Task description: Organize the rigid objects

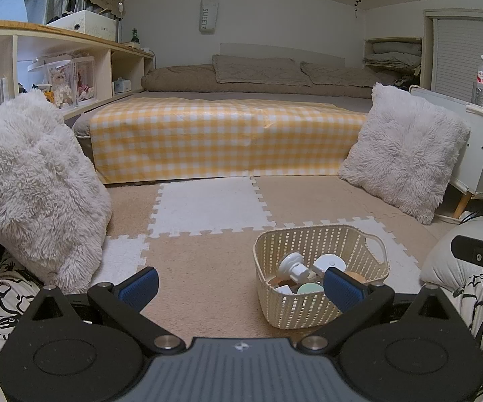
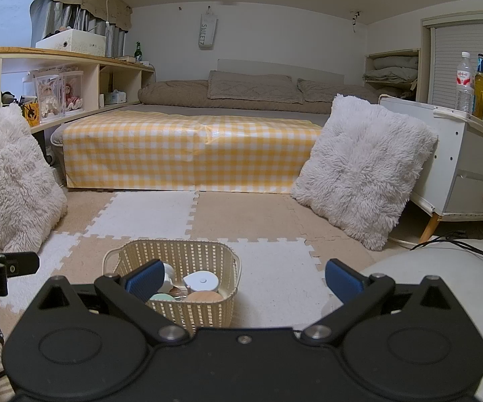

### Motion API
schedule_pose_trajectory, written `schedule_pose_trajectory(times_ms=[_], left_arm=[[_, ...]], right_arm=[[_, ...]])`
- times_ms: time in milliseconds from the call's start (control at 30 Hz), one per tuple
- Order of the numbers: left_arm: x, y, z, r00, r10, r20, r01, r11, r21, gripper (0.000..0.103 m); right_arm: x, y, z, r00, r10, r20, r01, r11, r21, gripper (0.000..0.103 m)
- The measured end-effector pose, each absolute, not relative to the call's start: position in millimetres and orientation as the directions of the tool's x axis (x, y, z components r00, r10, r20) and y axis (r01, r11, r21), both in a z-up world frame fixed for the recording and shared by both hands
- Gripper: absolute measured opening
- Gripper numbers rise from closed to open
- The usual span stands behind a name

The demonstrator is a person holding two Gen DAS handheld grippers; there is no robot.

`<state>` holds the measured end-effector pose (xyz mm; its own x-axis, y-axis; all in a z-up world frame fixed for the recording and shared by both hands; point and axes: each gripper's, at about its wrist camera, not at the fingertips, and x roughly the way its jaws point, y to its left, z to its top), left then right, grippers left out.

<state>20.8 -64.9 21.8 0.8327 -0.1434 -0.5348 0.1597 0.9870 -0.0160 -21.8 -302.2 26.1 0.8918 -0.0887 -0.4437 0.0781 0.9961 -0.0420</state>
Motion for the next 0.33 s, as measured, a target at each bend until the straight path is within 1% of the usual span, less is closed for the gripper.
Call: schedule_pose_trajectory(times_ms=[333], left_arm=[[20.8, -64.8, 21.6, 0.833, -0.142, -0.535, 0.159, 0.987, -0.013, 0.103]], right_arm=[[-21.9, -302.2, 26.0, 0.892, -0.089, -0.444, 0.078, 0.996, -0.042, 0.103]])
